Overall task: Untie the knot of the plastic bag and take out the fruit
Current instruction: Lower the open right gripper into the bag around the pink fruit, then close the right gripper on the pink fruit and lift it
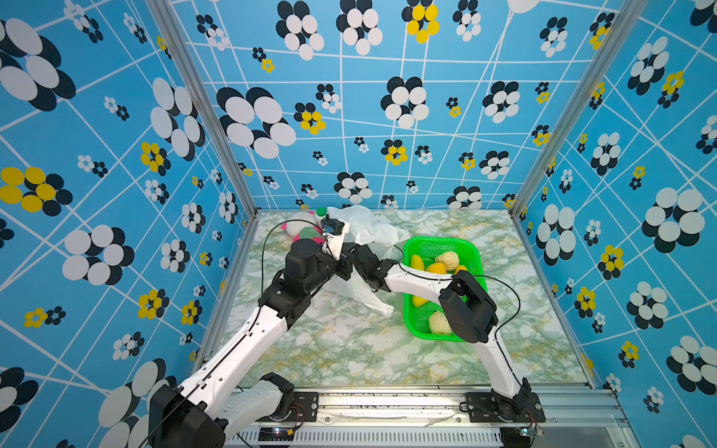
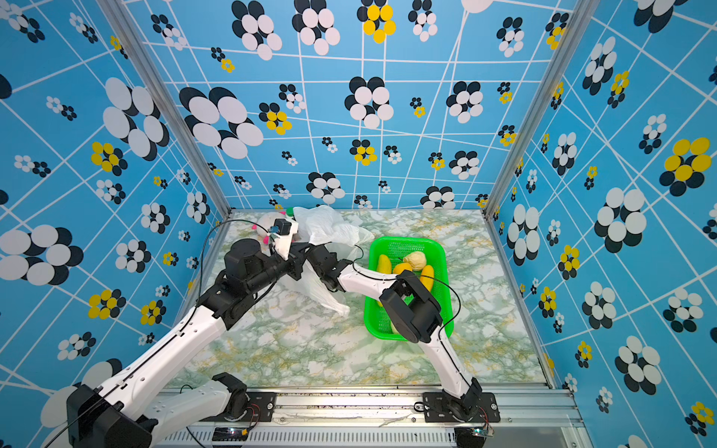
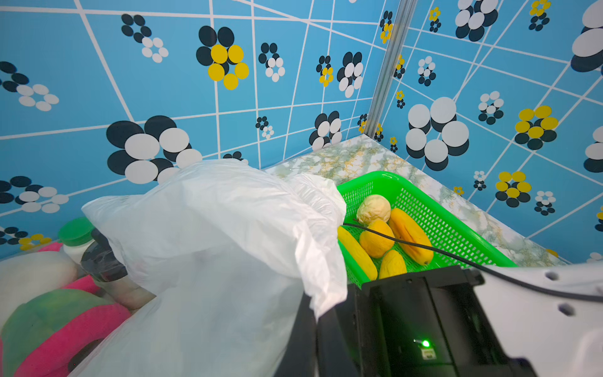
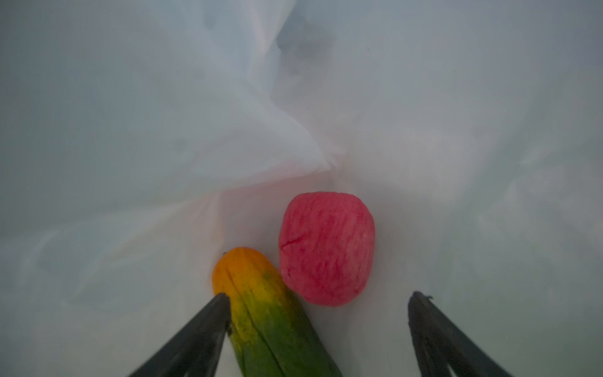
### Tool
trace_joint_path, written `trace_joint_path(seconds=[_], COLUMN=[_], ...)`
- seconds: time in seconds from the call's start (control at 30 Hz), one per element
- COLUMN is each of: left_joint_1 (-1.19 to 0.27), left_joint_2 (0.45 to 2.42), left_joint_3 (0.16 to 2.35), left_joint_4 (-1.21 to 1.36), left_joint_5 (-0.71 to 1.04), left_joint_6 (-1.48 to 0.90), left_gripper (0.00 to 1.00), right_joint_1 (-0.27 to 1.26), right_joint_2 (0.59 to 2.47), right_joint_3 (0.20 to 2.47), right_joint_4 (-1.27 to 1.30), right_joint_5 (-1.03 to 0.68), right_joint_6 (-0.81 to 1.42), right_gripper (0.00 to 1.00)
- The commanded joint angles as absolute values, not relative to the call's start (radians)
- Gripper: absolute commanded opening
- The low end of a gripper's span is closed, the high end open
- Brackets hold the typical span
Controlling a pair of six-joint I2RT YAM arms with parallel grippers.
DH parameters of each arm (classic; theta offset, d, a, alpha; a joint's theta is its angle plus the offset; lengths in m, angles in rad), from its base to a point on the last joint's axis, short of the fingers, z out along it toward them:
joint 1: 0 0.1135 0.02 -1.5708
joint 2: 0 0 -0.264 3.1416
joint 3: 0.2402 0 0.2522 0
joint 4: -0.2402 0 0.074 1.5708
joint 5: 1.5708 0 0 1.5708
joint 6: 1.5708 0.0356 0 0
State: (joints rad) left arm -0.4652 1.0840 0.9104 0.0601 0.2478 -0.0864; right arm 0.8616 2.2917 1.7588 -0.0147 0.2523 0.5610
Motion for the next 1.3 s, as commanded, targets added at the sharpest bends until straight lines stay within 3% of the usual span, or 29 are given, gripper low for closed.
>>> trace_joint_path(seconds=[0.0, 0.23, 0.43, 0.67, 0.93, 1.27], left_joint_1=[-0.469, -0.469, -0.469, -0.470, -0.468, -0.468], left_joint_2=[1.093, 1.088, 1.068, 1.056, 1.052, 1.046], left_joint_3=[0.925, 0.926, 0.912, 0.904, 0.897, 0.872], left_joint_4=[0.097, 0.094, 0.094, 0.095, 0.097, 0.128], left_joint_5=[0.275, 0.283, 0.270, 0.265, 0.259, 0.270], left_joint_6=[-0.078, -0.081, -0.077, -0.074, -0.071, -0.077], left_gripper=[0.00, 0.00, 0.00, 0.00, 0.00, 0.00], right_joint_1=[0.861, 0.859, 0.856, 0.857, 0.857, 0.857], right_joint_2=[2.364, 2.554, 2.568, 2.437, 2.186, 1.851], right_joint_3=[1.858, 2.107, 2.114, 1.964, 1.680, 1.290], right_joint_4=[-0.105, -0.269, -0.272, -0.187, -0.035, 0.101], right_joint_5=[0.239, 0.247, 0.249, 0.249, 0.213, 0.174], right_joint_6=[0.575, 0.602, 0.611, 0.597, 0.595, 0.629], right_gripper=[0.99, 0.98, 0.79, 0.53, 0.45, 0.45])
